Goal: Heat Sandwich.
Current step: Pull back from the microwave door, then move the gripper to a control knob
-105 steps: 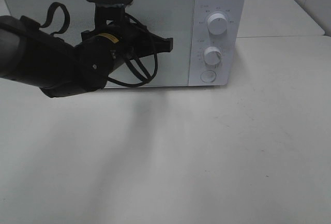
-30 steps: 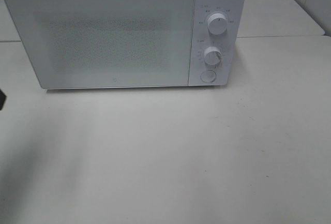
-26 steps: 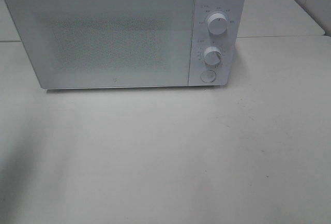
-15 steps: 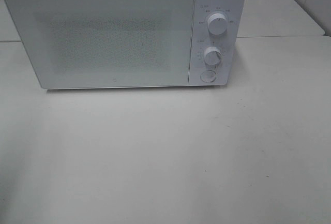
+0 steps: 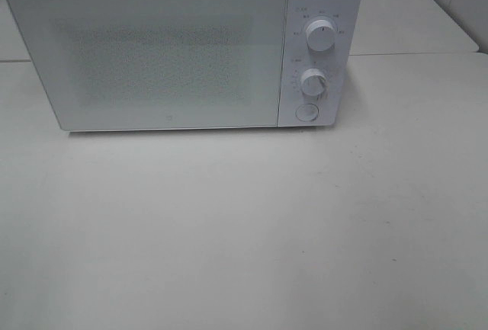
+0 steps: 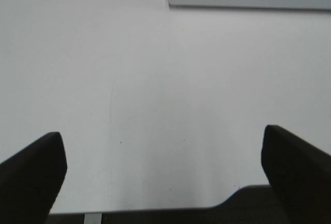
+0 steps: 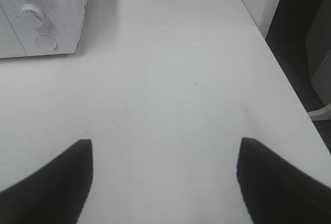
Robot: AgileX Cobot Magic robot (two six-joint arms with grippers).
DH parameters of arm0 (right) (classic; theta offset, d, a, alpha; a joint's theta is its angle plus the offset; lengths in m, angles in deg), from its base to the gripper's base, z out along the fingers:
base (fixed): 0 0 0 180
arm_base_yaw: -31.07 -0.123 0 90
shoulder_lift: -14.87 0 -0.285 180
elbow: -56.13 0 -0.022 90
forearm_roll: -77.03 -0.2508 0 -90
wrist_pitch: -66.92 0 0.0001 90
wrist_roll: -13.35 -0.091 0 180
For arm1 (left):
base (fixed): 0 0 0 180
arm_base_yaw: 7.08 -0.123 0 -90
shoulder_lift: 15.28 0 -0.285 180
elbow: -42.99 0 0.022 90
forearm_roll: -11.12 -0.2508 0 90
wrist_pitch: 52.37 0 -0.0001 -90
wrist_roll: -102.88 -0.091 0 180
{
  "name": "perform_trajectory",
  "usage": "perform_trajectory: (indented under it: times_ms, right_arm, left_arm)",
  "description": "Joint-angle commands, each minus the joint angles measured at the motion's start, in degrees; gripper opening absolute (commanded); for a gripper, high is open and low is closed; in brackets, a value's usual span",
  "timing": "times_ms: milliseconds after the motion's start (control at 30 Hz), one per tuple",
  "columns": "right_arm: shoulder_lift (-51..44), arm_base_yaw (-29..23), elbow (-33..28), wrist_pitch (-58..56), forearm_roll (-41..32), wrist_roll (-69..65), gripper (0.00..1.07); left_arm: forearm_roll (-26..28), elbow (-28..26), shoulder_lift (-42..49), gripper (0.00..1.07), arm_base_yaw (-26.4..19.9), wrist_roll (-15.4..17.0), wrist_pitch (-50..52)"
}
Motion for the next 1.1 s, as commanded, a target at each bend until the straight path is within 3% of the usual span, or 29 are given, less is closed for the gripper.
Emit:
perform_trajectory:
  times_ms: [33, 133, 1100]
  right_arm:
    - [-1.7, 0.2, -0.1, 0.9, -0.1, 0.4, 0.75]
    - [-1.7, 0.2, -0.1, 0.9, -0.1, 0.4, 0.75]
    - [-1.5, 0.2, -0.1, 0.9, -0.1, 0.4, 0.75]
  left_arm:
    - [1.4, 0.1, 5.7, 0.97, -0.1, -1.6, 1.0]
    - [1.6, 0.1, 9.2, 0.97, -0.1, -1.8, 1.0]
    - [1.7, 0.1, 8.5, 0.97, -0.1, -1.8, 1.0]
